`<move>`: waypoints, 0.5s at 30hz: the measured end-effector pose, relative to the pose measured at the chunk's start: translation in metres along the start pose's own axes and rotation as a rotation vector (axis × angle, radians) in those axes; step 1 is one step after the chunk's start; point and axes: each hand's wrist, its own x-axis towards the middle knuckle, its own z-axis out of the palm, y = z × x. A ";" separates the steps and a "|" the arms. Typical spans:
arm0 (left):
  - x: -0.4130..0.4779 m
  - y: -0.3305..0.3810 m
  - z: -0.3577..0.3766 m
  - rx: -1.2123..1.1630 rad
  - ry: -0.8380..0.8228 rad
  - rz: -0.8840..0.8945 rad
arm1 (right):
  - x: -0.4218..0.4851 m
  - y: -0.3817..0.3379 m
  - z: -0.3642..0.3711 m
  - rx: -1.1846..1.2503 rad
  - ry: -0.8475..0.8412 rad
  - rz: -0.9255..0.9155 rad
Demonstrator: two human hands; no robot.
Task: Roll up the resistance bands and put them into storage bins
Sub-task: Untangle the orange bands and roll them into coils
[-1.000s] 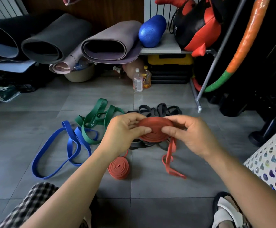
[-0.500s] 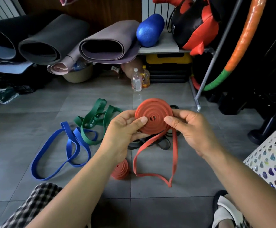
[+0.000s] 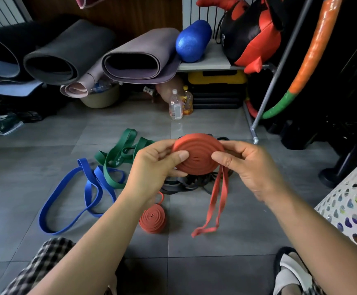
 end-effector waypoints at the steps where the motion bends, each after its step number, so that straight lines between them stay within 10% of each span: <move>1: -0.001 -0.001 0.002 -0.065 0.014 -0.015 | 0.000 0.000 0.001 0.048 0.015 0.019; 9: -0.006 -0.016 0.009 -0.341 -0.006 -0.224 | 0.005 0.006 0.003 0.110 0.039 0.078; 15: 0.005 -0.015 -0.011 0.729 -0.204 0.158 | -0.001 0.013 0.000 -0.777 -0.099 -0.135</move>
